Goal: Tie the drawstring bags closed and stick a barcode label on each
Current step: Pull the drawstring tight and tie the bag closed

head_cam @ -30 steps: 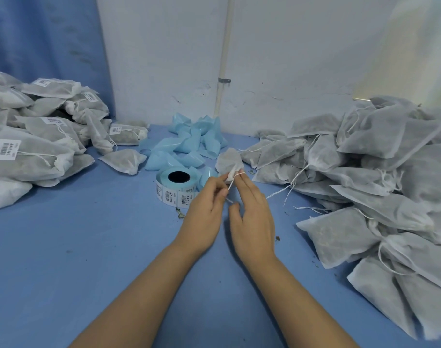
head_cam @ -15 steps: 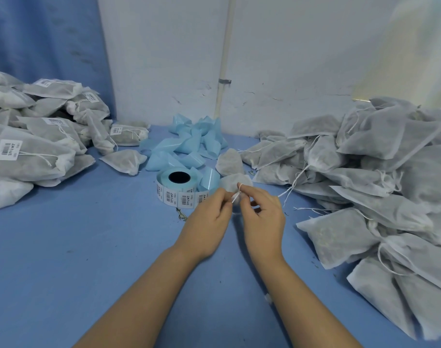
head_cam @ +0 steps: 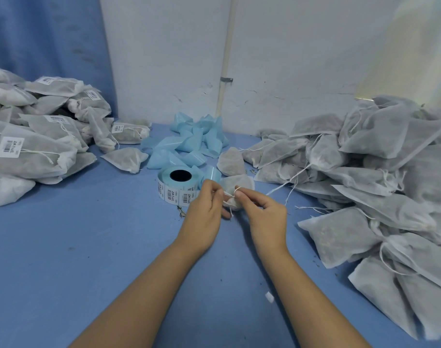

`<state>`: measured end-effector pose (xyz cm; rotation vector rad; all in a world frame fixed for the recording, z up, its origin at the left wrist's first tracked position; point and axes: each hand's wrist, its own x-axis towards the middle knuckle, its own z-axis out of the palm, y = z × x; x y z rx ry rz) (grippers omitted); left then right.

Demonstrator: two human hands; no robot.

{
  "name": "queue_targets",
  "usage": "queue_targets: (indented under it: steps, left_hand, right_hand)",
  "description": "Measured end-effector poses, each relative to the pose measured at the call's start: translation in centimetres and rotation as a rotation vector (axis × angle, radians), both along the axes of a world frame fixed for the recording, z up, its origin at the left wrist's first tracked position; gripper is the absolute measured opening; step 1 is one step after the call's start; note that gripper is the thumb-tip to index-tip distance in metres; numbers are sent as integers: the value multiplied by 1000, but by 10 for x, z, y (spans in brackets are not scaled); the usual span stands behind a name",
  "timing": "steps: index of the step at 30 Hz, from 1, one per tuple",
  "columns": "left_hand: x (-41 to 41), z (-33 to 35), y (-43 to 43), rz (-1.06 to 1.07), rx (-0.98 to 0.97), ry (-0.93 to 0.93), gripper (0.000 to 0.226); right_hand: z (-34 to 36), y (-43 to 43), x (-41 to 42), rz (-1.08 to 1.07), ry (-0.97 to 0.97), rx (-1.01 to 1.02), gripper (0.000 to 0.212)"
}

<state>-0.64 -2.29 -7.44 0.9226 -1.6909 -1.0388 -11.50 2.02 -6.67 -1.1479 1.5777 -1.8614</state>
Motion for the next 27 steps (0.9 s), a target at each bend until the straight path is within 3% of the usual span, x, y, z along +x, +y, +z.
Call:
queue_targets:
  steps: [9,17,19,24,27]
  left_hand:
    - [2,2,1,70,8,45,11]
    - [2,1,7,131,-171,-155,12]
    - [1,1,7,106,-173,-81,11]
    - [0,4,2,-99,111,265,14]
    - [-1,3,-1,-180,197,413,13]
  right_hand:
    - [-1,2,6,-15,304,55,14]
    - [-7,-1,9,-99,553,85,8]
    - [-7,-2,9,-111,491,69,8]
    - [-4,0,9,-88,369,68,18]
    - [-2,0,9,-31,277,69,14]
